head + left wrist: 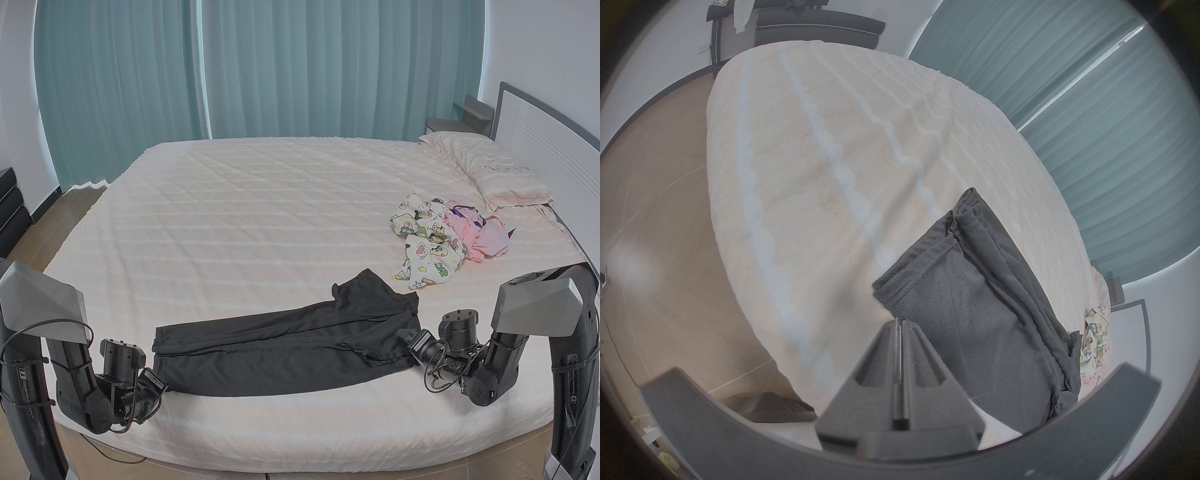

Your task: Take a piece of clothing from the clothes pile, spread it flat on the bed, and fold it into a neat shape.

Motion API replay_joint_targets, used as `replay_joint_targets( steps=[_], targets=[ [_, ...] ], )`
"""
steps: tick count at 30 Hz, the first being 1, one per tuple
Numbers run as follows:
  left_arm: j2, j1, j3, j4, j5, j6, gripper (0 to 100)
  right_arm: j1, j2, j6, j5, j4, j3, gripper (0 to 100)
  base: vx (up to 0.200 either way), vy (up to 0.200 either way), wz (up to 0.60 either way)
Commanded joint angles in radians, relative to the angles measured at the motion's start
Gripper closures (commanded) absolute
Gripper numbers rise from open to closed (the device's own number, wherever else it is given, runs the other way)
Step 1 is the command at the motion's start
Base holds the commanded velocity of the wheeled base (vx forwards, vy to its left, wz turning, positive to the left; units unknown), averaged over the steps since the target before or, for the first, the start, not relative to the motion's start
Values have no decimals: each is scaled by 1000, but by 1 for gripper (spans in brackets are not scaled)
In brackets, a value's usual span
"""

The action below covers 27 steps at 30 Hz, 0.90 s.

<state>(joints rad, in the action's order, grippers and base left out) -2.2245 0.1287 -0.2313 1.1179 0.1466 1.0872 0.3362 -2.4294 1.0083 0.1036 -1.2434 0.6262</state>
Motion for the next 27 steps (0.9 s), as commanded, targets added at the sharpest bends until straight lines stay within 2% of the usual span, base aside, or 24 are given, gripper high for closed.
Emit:
replay_joint_targets(
  steps=[1,5,27],
  targets=[
    [0,0,0,0,1,0,100,1,-13,0,4,1,10,100,0,0,0],
    [0,0,3,0,2,-1,100,17,-5,-5,44,-1,-29,100,0,0,0],
    [40,-17,67,0,-2,-17,100,40,78,-13,50,-27,-200,100,0,0,0]
  ],
)
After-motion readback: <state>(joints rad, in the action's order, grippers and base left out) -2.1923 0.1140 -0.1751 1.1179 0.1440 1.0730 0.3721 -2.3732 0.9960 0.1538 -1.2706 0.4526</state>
